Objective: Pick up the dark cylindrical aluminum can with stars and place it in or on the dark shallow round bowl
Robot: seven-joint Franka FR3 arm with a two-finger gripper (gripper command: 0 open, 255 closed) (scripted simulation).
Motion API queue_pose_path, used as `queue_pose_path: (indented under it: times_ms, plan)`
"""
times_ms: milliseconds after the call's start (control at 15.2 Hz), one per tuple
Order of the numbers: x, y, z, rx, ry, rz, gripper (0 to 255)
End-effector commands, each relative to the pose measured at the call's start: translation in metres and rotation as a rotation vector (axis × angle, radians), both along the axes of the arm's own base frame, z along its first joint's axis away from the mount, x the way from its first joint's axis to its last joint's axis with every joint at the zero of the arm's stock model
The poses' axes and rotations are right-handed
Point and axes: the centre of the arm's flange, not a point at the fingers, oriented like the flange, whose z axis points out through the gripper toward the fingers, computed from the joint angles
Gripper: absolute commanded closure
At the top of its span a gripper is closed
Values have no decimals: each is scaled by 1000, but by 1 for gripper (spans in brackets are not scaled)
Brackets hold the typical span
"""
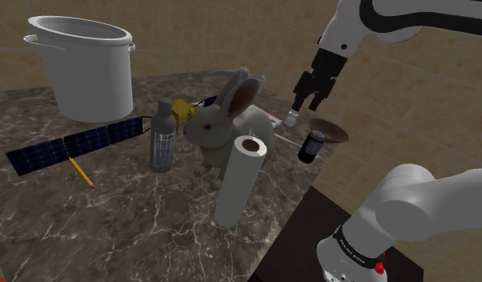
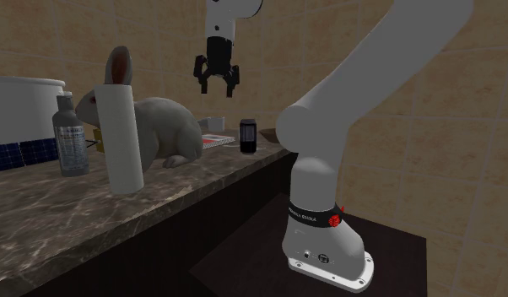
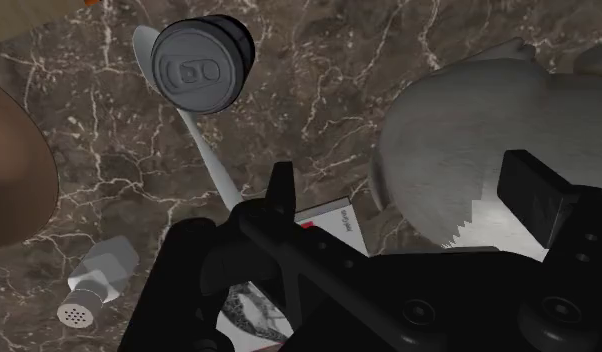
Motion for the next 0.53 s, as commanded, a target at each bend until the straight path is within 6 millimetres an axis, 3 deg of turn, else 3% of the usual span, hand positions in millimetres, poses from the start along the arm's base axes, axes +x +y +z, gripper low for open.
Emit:
queue_pose_path:
  times_ms: [0,462]
  plan:
    - [0,0,0,0,0,0,0]
    - [-42,-52,-51,-74,1,11,0]
